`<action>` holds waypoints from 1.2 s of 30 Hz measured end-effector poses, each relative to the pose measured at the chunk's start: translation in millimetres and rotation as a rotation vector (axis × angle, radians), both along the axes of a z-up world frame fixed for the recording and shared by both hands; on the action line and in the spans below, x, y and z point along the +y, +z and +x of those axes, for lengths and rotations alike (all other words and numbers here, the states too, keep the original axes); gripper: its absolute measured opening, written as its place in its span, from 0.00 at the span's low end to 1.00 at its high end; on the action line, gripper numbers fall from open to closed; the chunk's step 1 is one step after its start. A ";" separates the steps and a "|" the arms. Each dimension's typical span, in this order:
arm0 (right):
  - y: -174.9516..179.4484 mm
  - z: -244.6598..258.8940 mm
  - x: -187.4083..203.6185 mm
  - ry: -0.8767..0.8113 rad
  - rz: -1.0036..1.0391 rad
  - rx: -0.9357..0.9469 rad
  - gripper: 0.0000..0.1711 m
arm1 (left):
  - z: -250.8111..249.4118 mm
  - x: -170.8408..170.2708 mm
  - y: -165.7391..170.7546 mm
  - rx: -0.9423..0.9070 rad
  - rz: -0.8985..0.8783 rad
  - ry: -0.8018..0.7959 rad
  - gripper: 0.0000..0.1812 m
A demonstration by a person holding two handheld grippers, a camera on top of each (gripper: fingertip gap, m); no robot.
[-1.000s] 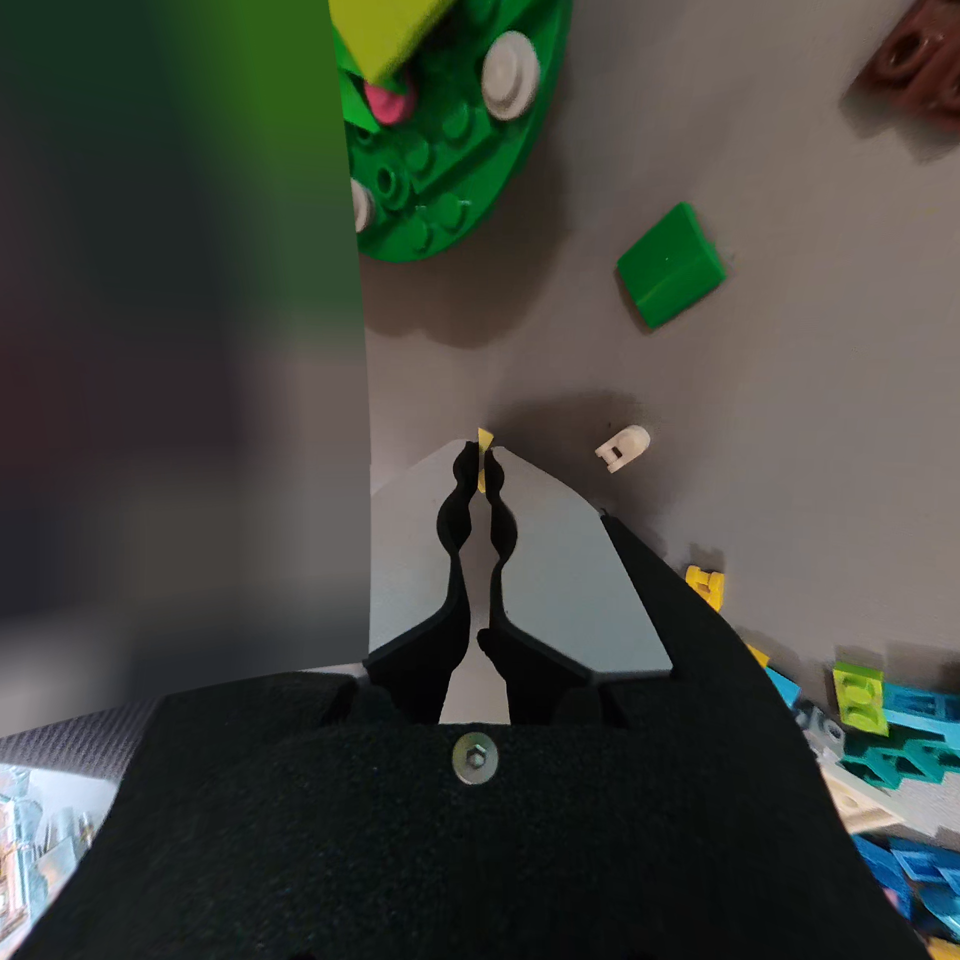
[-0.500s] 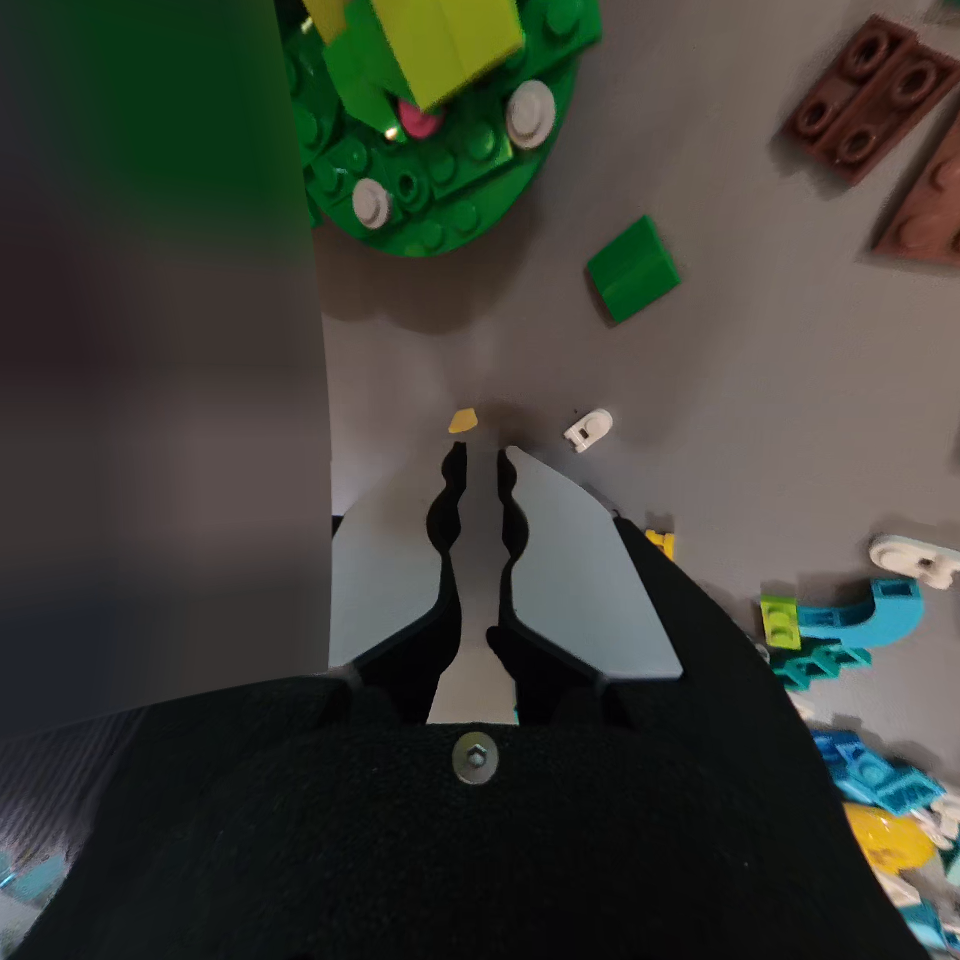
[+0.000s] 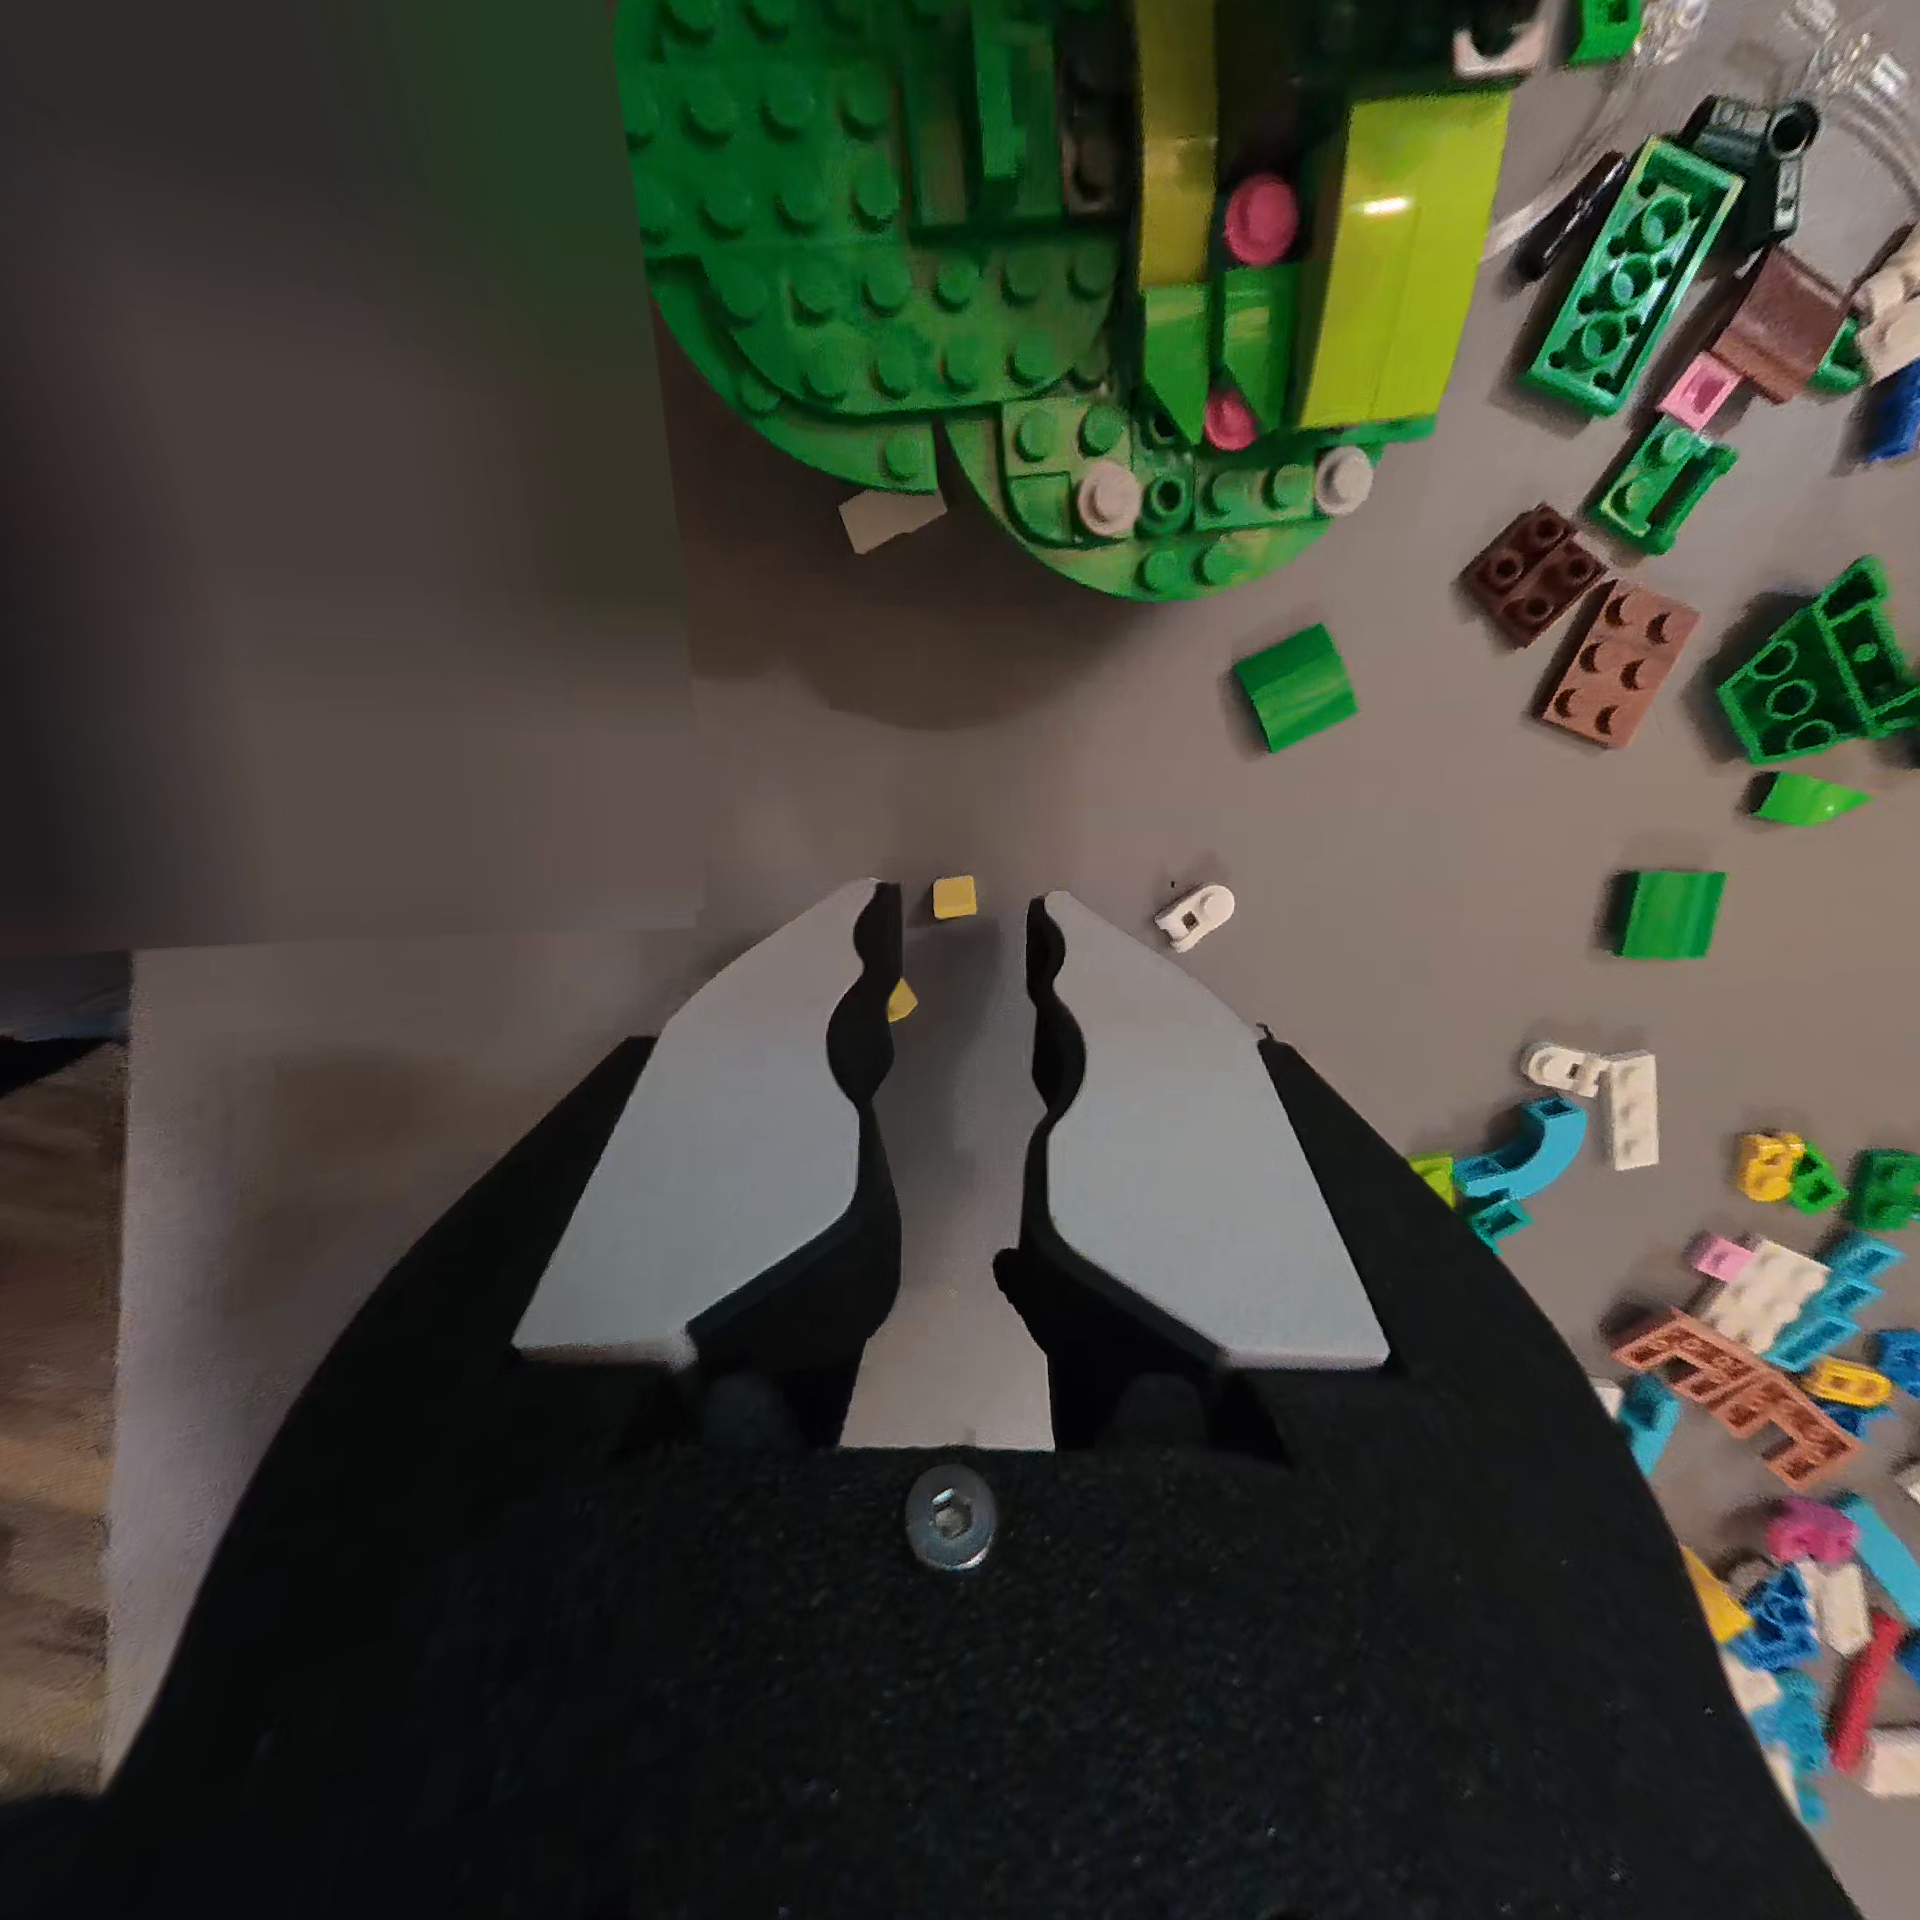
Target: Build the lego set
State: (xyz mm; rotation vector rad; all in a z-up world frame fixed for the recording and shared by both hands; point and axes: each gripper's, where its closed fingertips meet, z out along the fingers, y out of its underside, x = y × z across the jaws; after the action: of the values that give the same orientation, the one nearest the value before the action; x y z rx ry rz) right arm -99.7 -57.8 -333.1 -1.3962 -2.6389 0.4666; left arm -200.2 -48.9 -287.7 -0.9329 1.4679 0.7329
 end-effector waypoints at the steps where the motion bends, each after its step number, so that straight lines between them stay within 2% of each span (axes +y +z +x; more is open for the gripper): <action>1: -0.8 0.2 -0.5 0.011 0.013 0.005 0.12 | 0.4 -0.5 0.1 -0.002 0.000 -0.001 0.27; 17: -9.3 2.0 -1.5 0.114 0.061 0.015 0.04 | 4.3 -1.8 -5.1 0.006 -0.007 0.004 0.26; 20: 4.3 -8.5 -9.9 0.119 -0.026 0.136 0.04 | 8.5 -7.0 0.5 0.001 0.032 -0.025 0.26; 24: 54.9 -32.9 -41.9 0.216 -0.273 0.484 0.04 | 18.7 -21.1 13.9 -0.035 0.098 -0.121 0.27; 27: 83.8 -43.2 -62.0 0.273 -0.433 0.647 0.04 | 24.9 -28.6 15.2 -0.044 0.100 -0.178 0.27; 29: 88.7 -51.1 -67.9 0.274 -0.463 0.689 0.04 | 27.5 -30.0 14.5 -0.040 0.093 -0.193 0.27; 36: 72.6 -64.1 -77.0 0.272 -0.418 0.645 0.04 | 27.7 -33.5 15.1 -0.081 0.068 -0.222 0.27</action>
State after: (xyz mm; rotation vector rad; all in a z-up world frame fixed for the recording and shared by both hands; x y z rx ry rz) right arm -163.8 -134.8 -260.5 -0.7540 -2.2504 1.3071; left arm -172.6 -82.3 -272.7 -0.7258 1.4384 0.5719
